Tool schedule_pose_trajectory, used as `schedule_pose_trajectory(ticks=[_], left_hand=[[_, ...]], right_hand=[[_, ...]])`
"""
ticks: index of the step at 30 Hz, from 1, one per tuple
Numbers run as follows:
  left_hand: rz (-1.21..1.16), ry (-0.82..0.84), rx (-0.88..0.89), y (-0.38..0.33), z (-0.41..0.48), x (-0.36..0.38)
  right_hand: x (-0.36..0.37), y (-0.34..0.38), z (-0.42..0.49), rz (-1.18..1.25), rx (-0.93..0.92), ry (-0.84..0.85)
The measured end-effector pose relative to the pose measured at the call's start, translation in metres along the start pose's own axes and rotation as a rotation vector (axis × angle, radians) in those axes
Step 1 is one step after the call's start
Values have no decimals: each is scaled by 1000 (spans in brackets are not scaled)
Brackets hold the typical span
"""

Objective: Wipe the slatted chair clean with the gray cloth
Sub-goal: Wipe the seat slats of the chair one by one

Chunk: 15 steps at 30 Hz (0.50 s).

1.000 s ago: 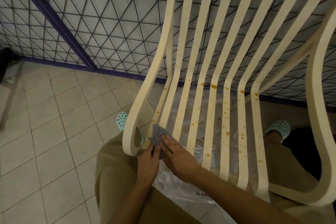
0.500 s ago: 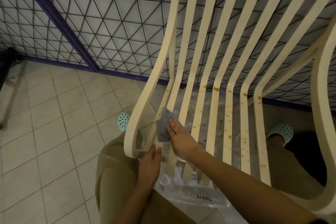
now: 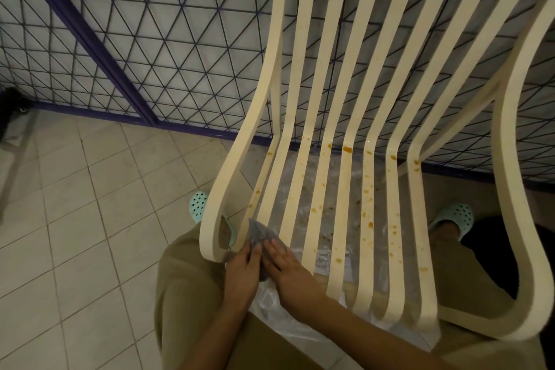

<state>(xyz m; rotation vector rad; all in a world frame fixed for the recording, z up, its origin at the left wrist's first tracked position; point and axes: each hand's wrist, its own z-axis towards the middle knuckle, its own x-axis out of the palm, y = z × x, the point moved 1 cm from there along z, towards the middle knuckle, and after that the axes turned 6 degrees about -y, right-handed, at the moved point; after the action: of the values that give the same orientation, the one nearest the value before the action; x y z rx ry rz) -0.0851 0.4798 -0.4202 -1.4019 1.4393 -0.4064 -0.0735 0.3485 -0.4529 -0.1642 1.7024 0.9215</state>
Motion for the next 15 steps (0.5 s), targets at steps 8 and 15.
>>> schedule_pose_trajectory(ticks=[8,15], left_hand=[[-3,-1,-17,6,5,3],[-44,-11,-32,9,12,11]], right_hand=[[-11,0,1,-4,-36,33],[-25,-8,16,-18,-78,87]])
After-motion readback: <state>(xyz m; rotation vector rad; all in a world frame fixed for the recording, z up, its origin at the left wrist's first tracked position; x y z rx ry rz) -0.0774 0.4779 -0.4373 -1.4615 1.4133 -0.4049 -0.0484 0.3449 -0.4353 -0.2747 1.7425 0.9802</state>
